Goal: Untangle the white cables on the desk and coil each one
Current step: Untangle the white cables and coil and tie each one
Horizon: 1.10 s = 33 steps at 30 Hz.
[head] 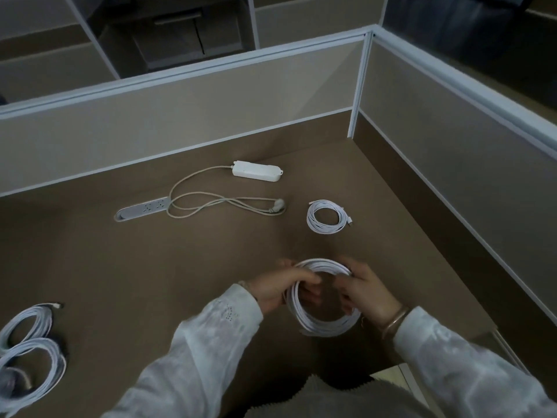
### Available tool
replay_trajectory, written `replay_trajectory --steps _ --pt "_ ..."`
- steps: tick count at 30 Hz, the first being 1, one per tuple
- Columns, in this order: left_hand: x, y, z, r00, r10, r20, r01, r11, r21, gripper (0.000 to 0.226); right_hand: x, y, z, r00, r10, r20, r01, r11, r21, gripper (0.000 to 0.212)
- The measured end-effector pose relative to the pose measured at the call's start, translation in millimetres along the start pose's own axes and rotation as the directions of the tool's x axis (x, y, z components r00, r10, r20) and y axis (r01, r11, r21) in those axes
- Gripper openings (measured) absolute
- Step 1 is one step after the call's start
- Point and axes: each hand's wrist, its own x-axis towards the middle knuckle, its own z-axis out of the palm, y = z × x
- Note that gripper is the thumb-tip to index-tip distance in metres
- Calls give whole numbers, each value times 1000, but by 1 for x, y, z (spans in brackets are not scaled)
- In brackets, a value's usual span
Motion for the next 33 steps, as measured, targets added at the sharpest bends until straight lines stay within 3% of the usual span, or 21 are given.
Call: replay_trajectory --steps 3,7,9,11,13,15,17,19,21,23,30,33 --pt "5 -1 11 999 -24 25 23 999 43 11 0 8 -8 993 -115 24 117 955 -272 24" --pt "12 0 17 998 -48 40 41 986 164 21 -3 25 -18 981 -182 70 195 910 -366 30" --pt "16 1 15 983 -133 130 122 989 86 32 -4 31 -28 992 -96 83 117 945 -305 25" --pt "18 1 11 965 -205 162 208 978 -6 46 -7 32 -45 989 78 126 -59 987 -146 34" --pt "21 -1 10 975 -200 99 200 980 12 48 -7 37 -60 964 232 130 -247 962 115 41" --pt "22 -4 12 993 -115 -17 116 986 118 47 2 47 -72 936 350 -39 -325 900 291 29" --pt "25 -8 13 993 -28 -116 52 978 204 46 20 66 -81 867 379 -322 -367 925 99 15" --pt "27 -12 11 985 -6 -172 46 972 230 44 41 85 -88 835 262 -484 -382 909 -167 8" --pt "30 -14 8 977 -16 -211 65 972 227 42 59 92 -90 859 177 -480 -394 827 -402 7" --pt "31 -14 6 966 -33 -255 88 975 206 41 75 92 -86 877 144 -457 -396 755 -523 11" --pt "40 -12 -14 956 -64 -287 102 988 119 49 124 98 -74 902 156 -403 -424 506 -751 27" --pt "44 -8 -18 945 -76 -319 117 987 109 56 133 110 -75 894 163 -418 -442 474 -762 27"
